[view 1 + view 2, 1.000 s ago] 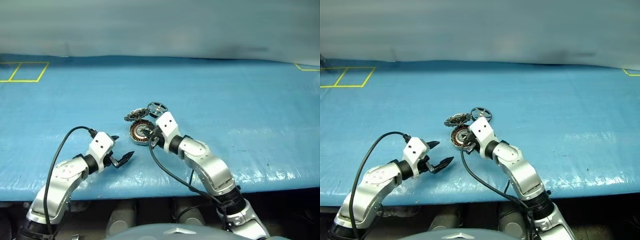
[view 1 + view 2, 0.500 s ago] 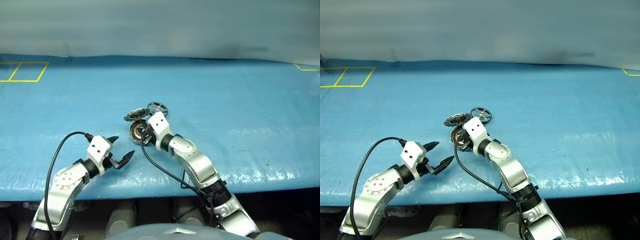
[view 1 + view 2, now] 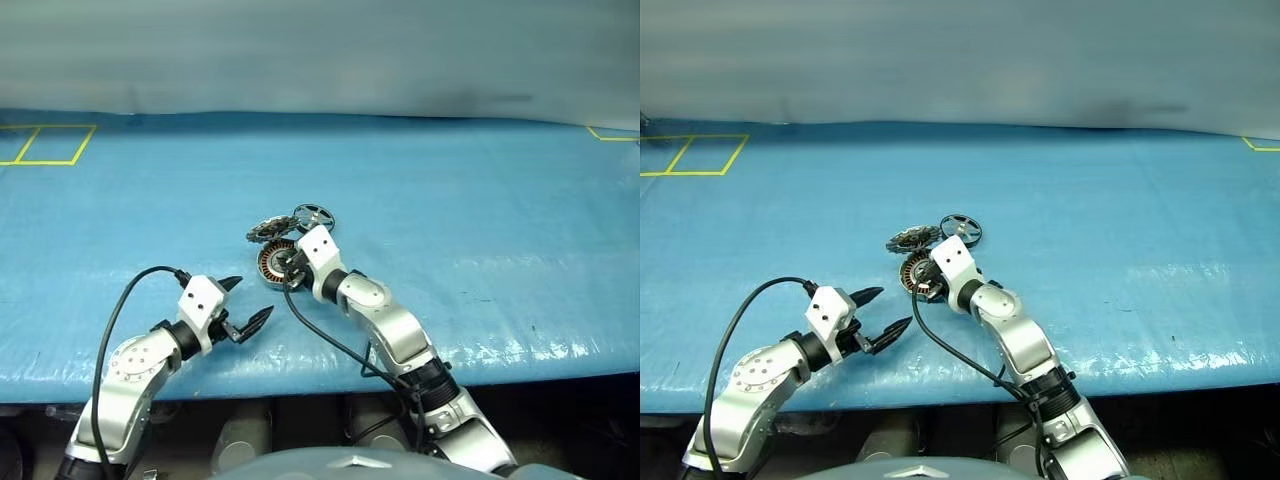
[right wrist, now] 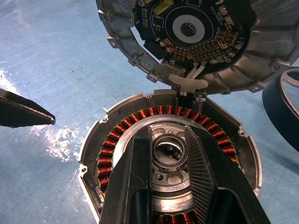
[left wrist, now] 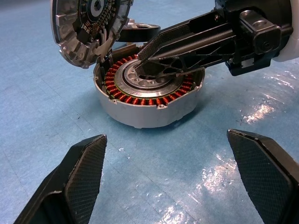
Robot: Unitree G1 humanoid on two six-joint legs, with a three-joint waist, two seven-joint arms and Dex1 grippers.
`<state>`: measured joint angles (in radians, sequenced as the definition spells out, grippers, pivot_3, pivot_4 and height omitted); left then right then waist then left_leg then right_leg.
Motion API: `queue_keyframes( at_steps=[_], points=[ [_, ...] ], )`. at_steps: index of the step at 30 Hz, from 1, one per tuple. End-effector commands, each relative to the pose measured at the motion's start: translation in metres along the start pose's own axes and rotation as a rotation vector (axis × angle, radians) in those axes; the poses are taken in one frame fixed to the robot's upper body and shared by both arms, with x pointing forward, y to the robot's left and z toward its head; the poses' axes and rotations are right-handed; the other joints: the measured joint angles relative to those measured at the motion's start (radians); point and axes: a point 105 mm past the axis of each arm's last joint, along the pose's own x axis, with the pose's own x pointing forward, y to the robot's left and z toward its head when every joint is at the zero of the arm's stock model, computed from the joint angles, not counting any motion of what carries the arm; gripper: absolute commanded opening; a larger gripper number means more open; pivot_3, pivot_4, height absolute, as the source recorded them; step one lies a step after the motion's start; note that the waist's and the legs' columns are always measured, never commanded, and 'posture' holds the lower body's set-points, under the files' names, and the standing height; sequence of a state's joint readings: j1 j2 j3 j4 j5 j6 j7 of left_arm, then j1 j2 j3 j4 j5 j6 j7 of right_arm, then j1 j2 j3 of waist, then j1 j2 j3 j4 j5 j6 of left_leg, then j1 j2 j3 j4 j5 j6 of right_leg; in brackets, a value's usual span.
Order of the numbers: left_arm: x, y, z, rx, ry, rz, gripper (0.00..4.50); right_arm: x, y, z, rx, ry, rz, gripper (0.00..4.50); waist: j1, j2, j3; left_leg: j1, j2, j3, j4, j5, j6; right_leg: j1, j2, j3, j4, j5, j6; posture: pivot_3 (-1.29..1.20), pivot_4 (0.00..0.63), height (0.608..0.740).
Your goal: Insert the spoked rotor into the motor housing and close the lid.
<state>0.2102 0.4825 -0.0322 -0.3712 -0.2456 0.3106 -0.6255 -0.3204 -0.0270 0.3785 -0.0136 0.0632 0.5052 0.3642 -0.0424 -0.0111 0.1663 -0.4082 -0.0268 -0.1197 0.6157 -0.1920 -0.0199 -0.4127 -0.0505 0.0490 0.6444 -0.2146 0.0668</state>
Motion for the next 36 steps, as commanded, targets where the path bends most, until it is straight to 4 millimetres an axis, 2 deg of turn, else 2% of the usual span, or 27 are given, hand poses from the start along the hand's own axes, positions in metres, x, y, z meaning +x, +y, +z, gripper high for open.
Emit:
queue_keyframes(
  at_steps=[1,14,15,22,26,27,29,33,36],
  points=[
    [-0.001,-0.001,0.004,0.013,-0.028,-0.003,4.50,0.001,0.005,0.013,-0.007,-0.052,0.018,0.67,0.000,0.000,0.000,0.000,0.000,0.000,0.000,0.000,0.000,0.000,0.000,0.000,0.000,0.000,0.000,0.00,0.150,0.740],
    [-0.001,-0.001,0.003,0.011,-0.031,0.007,4.50,0.005,0.001,-0.001,0.015,-0.009,0.004,0.67,-0.001,0.000,0.000,0.001,0.000,0.000,0.000,0.000,0.000,0.001,0.000,0.000,0.000,0.000,0.000,0.00,0.150,0.740],
    [0.000,-0.001,0.003,0.010,-0.031,0.008,4.50,0.005,0.001,-0.001,0.015,-0.009,0.003,1.41,-0.001,0.000,0.000,0.001,0.000,0.000,0.000,0.000,0.000,0.001,0.000,0.000,0.000,0.000,0.000,0.00,0.150,0.740],
    [0.000,-0.001,0.003,0.006,-0.032,0.009,4.50,0.002,0.003,0.006,0.014,-0.023,0.014,3.58,-0.001,0.000,0.000,0.001,0.000,0.000,0.000,0.000,0.000,0.001,0.000,0.000,0.000,0.000,0.000,0.00,0.150,0.740],
    [0.001,-0.001,0.002,0.004,-0.033,0.010,4.50,-0.006,0.006,0.024,0.046,-0.080,0.046,3.58,0.000,0.000,0.000,0.001,0.000,0.000,0.000,0.000,0.000,0.001,0.000,0.000,0.000,0.000,0.000,0.00,0.150,0.740],
    [0.001,-0.001,0.002,0.003,-0.033,0.010,4.50,-0.008,0.007,0.027,0.051,-0.090,0.047,3.40,0.000,0.000,0.000,0.001,0.000,0.000,0.000,0.000,0.000,0.001,0.000,0.000,0.000,0.000,0.000,0.00,0.150,0.740],
    [0.001,-0.001,0.003,0.002,-0.035,0.009,4.50,-0.011,0.006,0.032,0.054,-0.099,0.044,2.97,0.000,0.000,0.000,0.000,0.000,0.000,0.000,0.000,0.000,0.000,0.000,0.000,0.000,0.000,0.000,0.00,0.150,0.740],
    [0.002,-0.001,0.003,0.001,-0.037,0.008,4.50,-0.015,0.003,0.032,0.022,-0.070,0.003,1.64,-0.001,0.000,0.000,0.000,0.000,0.000,0.000,0.000,0.000,0.000,0.000,0.000,0.000,0.000,0.000,0.00,0.150,0.740],
    [0.003,-0.001,0.004,0.009,-0.051,0.018,4.50,-0.015,-0.001,0.026,-0.079,-0.010,-0.042,0.69,-0.001,0.000,0.000,0.000,0.000,0.000,0.000,0.000,0.000,0.000,0.000,0.000,0.000,0.000,0.000,0.00,0.150,0.740]
  ],
)
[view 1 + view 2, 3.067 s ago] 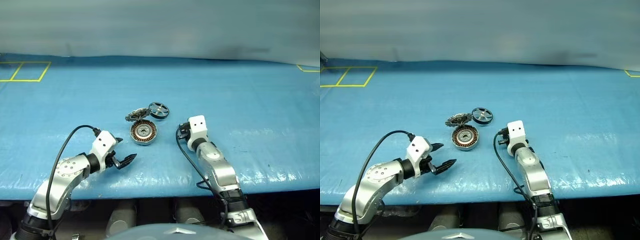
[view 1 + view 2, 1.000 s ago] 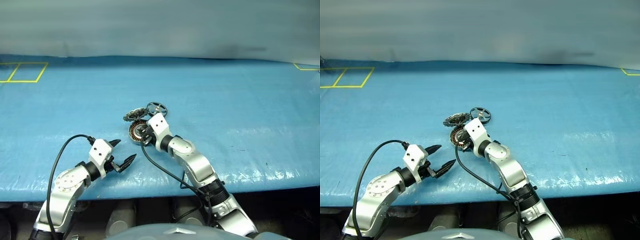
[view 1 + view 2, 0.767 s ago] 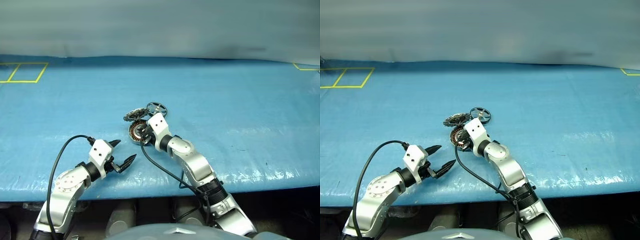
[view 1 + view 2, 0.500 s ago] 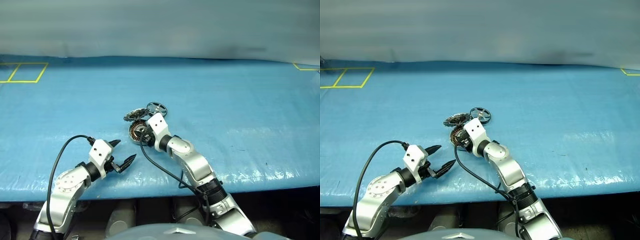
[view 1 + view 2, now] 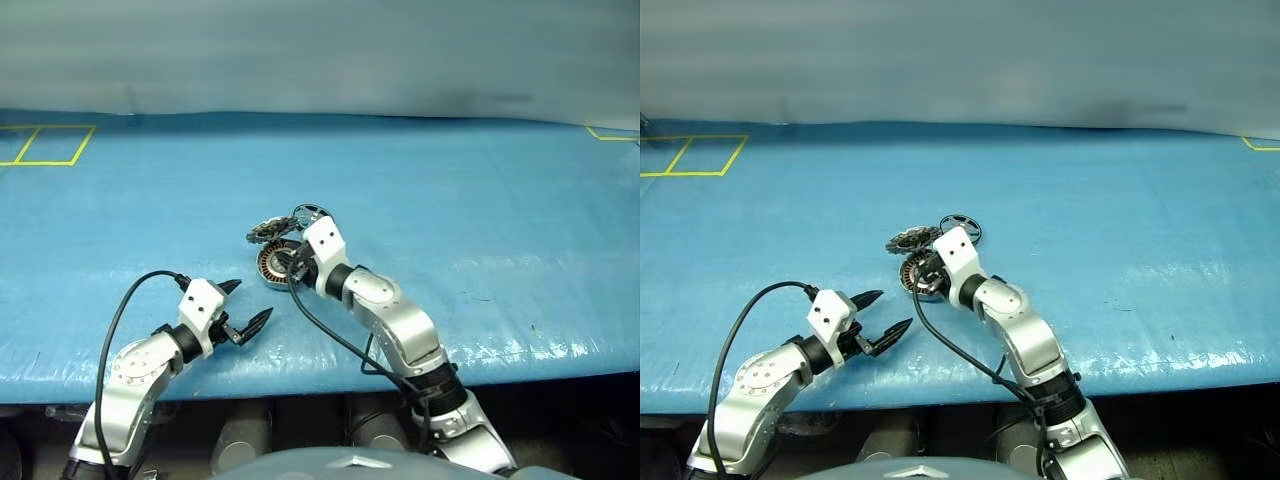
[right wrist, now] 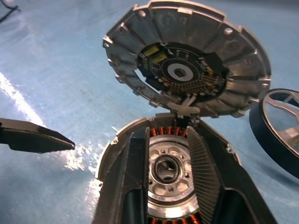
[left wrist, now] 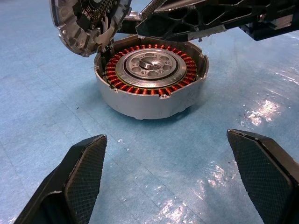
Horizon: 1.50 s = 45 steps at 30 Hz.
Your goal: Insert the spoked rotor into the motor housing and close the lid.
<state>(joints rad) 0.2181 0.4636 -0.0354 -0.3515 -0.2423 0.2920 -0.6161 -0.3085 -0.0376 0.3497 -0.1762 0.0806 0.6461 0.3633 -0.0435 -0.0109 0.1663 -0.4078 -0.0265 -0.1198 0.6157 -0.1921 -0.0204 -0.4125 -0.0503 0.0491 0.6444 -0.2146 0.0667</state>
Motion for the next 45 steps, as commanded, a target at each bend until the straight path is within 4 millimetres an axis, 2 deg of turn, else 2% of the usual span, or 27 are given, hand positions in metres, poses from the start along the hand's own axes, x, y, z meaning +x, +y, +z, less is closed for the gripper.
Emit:
queue_keyframes(
  at_steps=[1,2,9,15,31,45],
  points=[
    [0.003,0.000,0.010,0.020,-0.056,0.009,4.50,0.000,0.001,0.006,-0.120,0.020,-0.035,0.34,0.000,0.000,0.000,0.000,0.000,0.000,0.000,0.000,0.000,0.000,0.000,0.000,0.000,0.000,0.000,0.00,0.150,0.740],
    [0.003,0.000,0.010,0.016,-0.065,0.013,4.50,0.001,0.001,0.005,-0.125,0.026,-0.037,0.03,0.000,0.000,0.000,0.000,0.000,0.000,0.000,0.000,0.000,0.000,0.000,0.000,0.000,0.000,0.000,0.00,0.150,0.740],
    [0.002,0.002,0.012,0.012,-0.136,0.061,4.50,0.007,0.006,0.009,-0.133,0.028,-0.032,0.03,-0.001,0.000,0.000,0.000,0.000,0.000,0.000,0.000,0.000,0.000,0.000,0.000,0.000,0.000,0.000,0.00,0.150,0.740],
    [0.000,-0.001,0.004,0.011,-0.125,0.066,4.50,0.012,0.008,0.010,-0.136,0.025,-0.025,0.03,-0.001,0.000,0.000,0.000,0.000,0.000,0.000,0.000,0.000,-0.001,0.000,0.000,0.000,0.000,0.000,0.00,0.150,0.740],
    [-0.001,-0.002,0.003,0.009,-0.122,0.064,4.50,0.017,0.011,-0.005,-0.136,0.074,-0.004,0.03,-0.002,0.000,0.000,0.000,0.000,0.000,0.000,0.000,0.000,-0.001,0.000,0.000,0.000,0.000,0.000,0.00,0.150,0.740],
    [-0.002,-0.002,0.001,0.001,-0.113,0.064,4.50,0.016,0.021,-0.008,-0.118,0.081,0.058,0.03,-0.010,0.000,0.000,0.000,0.000,0.000,0.000,0.000,0.000,-0.001,0.000,0.000,0.000,0.000,0.000,0.00,0.150,0.740]
  ],
)
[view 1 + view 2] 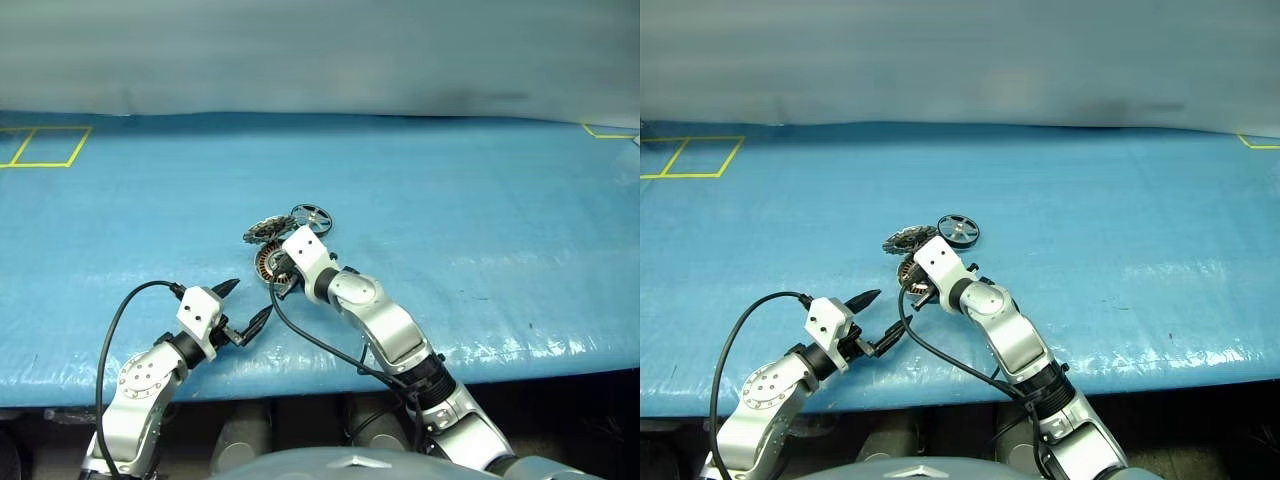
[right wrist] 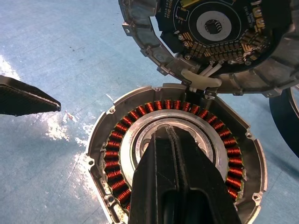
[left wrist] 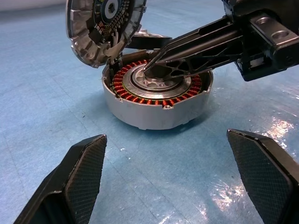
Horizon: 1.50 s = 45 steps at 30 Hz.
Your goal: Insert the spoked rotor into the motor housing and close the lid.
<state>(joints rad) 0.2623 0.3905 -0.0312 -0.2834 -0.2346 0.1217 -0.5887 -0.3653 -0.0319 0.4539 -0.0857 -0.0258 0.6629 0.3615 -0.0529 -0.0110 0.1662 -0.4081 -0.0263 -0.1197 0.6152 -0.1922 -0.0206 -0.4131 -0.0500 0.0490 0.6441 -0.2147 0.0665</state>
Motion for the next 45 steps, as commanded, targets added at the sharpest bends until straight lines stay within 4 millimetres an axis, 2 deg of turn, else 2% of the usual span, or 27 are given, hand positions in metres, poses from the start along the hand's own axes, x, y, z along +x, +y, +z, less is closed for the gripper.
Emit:
queue_keyframes(
  at_steps=[1,23,28,31,36,40,43,45],
  points=[
    [0.000,0.000,0.005,0.021,-0.016,0.003,4.50,-0.001,0.007,0.006,0.006,-0.027,0.027,0.03,-0.001,0.000,0.000,0.000,0.000,0.000,0.000,0.000,0.000,0.000,0.000,0.000,0.000,0.000,0.000,0.00,0.150,0.740],
    [0.002,0.000,0.004,0.017,-0.019,0.002,4.50,-0.002,0.001,-0.019,0.052,0.095,-0.010,0.03,-0.002,0.000,-0.001,0.001,0.000,0.000,0.000,0.000,0.000,0.001,0.000,0.000,0.000,0.000,0.000,0.00,0.150,0.740],
    [0.002,0.000,0.004,0.016,-0.020,0.001,4.50,-0.008,0.001,0.009,0.073,-0.027,0.020,0.03,-0.002,0.000,-0.001,0.002,0.000,0.000,0.000,0.000,0.000,0.002,0.000,0.000,0.000,0.000,0.000,0.00,0.150,0.740],
    [0.002,0.000,0.004,0.014,-0.020,0.000,4.50,-0.021,-0.001,0.032,0.090,-0.112,0.049,0.03,-0.002,0.001,0.000,0.000,0.000,0.000,0.000,0.000,0.000,0.000,0.000,0.000,0.000,0.000,0.000,0.00,0.150,0.740],
    [0.002,-0.001,0.003,0.008,-0.017,-0.005,4.50,-0.039,-0.007,0.041,-0.043,-0.102,0.111,0.03,-0.002,0.001,0.000,-0.002,0.000,0.000,0.000,0.000,0.000,-0.001,0.000,0.000,0.000,0.000,0.000,0.00,0.150,0.740],
    [0.003,-0.002,0.003,0.003,-0.017,-0.016,4.50,-0.052,-0.023,0.038,-0.207,-0.001,0.157,0.03,0.001,0.001,0.000,-0.002,0.000,0.000,0.001,0.000,0.000,-0.001,-0.001,-0.001,0.000,0.000,0.000,0.00,0.150,0.740],
    [0.004,-0.002,0.003,0.001,-0.019,-0.018,4.50,-0.057,-0.047,0.033,-0.260,0.077,0.157,0.03,-0.001,0.001,0.000,-0.002,0.000,0.000,0.000,0.000,0.000,-0.001,-0.001,-0.001,-0.001,0.000,0.000,0.00,0.150,0.740],
    [0.005,-0.002,0.004,0.000,-0.020,-0.020,4.50,-0.056,-0.071,0.031,-0.265,0.123,0.136,0.03,-0.002,0.001,0.000,-0.002,0.000,0.000,0.000,0.000,0.000,-0.001,-0.001,-0.001,-0.001,0.000,0.000,0.00,0.150,0.740]
  ],
)
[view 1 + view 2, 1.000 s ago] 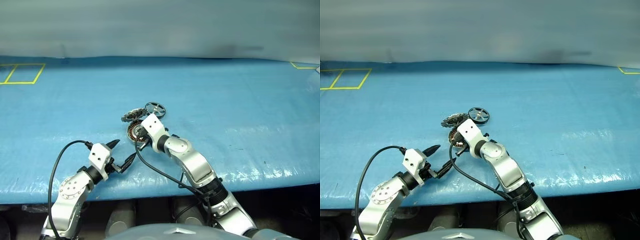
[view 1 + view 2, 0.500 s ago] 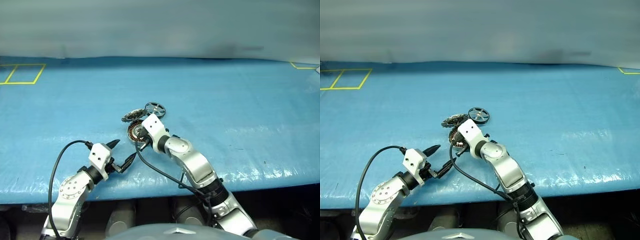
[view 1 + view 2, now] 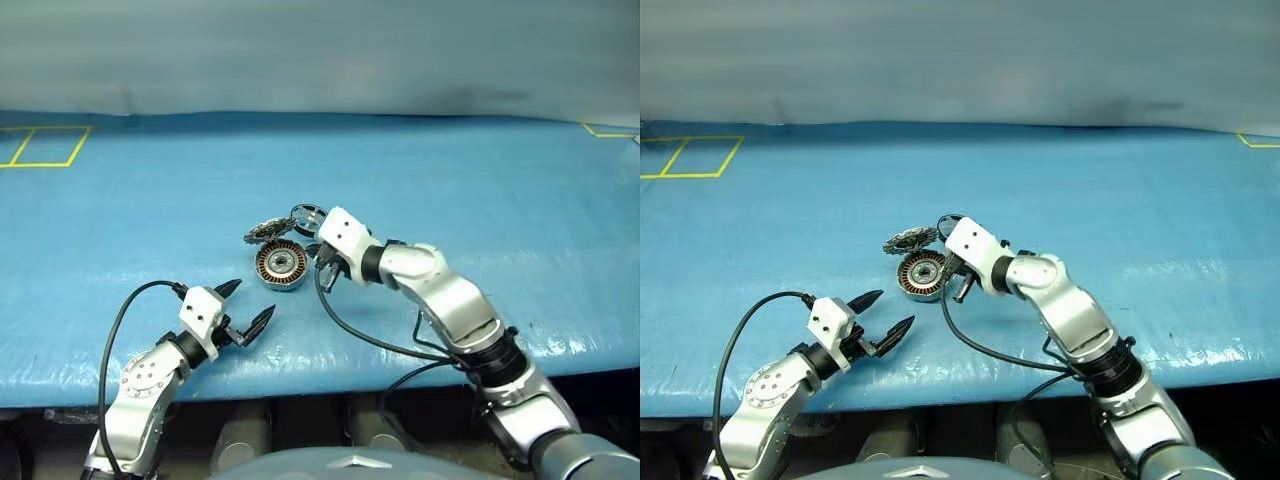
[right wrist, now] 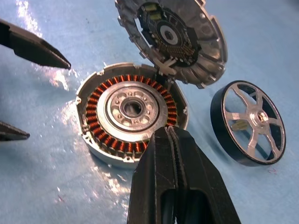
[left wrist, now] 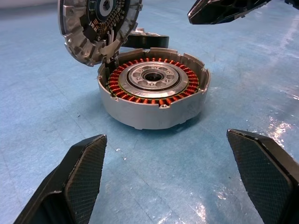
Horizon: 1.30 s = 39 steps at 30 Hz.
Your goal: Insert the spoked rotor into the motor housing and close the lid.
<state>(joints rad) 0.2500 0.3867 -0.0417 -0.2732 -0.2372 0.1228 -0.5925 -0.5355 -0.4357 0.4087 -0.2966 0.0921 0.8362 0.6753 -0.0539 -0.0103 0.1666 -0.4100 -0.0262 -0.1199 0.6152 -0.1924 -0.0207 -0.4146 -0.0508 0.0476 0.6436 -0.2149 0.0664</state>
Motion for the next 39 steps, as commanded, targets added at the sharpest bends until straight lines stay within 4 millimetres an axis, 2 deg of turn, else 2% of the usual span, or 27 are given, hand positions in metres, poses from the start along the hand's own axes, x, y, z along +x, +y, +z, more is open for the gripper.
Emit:
queue_keyframes(
  at_steps=[1,6,11,18,32,35,37,39],
  points=[
    [0.001,-0.001,0.004,0.006,-0.017,-0.008,4.50,-0.003,-0.028,0.000,-0.021,0.029,-0.001,0.03,0.000,0.000,0.000,0.000,0.000,0.000,0.000,0.000,0.000,0.000,0.000,0.000,0.000,0.000,0.000,0.00,0.150,0.740],
    [0.002,-0.001,0.004,0.005,-0.021,-0.008,4.50,0.001,-0.054,-0.007,-0.070,0.104,0.006,0.03,0.000,-0.001,0.000,0.000,0.000,0.001,0.000,0.000,0.000,0.000,0.000,0.000,-0.001,0.000,0.000,0.00,0.150,0.740],
    [0.000,0.000,0.004,0.008,-0.022,0.000,4.50,0.008,-0.081,0.001,-0.104,0.118,-0.022,0.03,-0.003,0.000,0.001,0.000,0.000,0.001,0.000,0.000,0.000,0.000,0.000,0.000,-0.001,0.000,0.000,0.00,0.150,0.740],
    [-0.001,0.000,0.005,0.010,-0.025,0.008,4.50,0.022,-0.091,0.013,-0.171,0.107,-0.025,2.20,-0.004,0.000,0.001,0.000,0.000,0.001,-0.001,0.000,0.000,0.000,0.000,0.001,-0.001,0.001,0.000,0.00,0.150,0.740],
    [-0.006,-0.001,0.002,0.007,-0.017,0.026,4.50,0.043,-0.089,0.025,-0.255,0.135,0.093,2.20,-0.008,0.002,0.002,0.000,0.000,0.001,-0.001,0.000,0.000,0.000,0.001,0.001,0.000,0.003,-0.002,0.00,0.150,0.740],
    [-0.008,-0.001,0.002,0.003,-0.019,0.040,4.50,0.046,-0.089,0.024,-0.277,0.147,0.103,2.79,-0.008,0.002,0.003,0.000,0.000,0.001,-0.001,0.000,0.000,0.000,0.001,0.001,0.000,0.003,-0.003,0.00,0.150,0.740],
    [-0.010,-0.001,0.001,0.001,-0.017,0.046,4.50,0.047,-0.091,0.024,-0.296,0.151,0.089,3.39,-0.009,0.003,0.003,0.000,0.000,0.001,-0.001,0.000,0.000,0.000,0.001,0.001,0.000,0.003,-0.003,0.00,0.150,0.740],
    [-0.011,-0.001,0.000,-0.001,-0.016,0.054,4.50,0.048,-0.091,0.023,-0.301,0.159,0.099,3.39,-0.009,0.003,0.003,0.001,0.000,0.001,-0.001,0.000,0.000,0.000,0.001,0.001,0.001,0.003,-0.003,0.00,0.150,0.740]
  ],
)
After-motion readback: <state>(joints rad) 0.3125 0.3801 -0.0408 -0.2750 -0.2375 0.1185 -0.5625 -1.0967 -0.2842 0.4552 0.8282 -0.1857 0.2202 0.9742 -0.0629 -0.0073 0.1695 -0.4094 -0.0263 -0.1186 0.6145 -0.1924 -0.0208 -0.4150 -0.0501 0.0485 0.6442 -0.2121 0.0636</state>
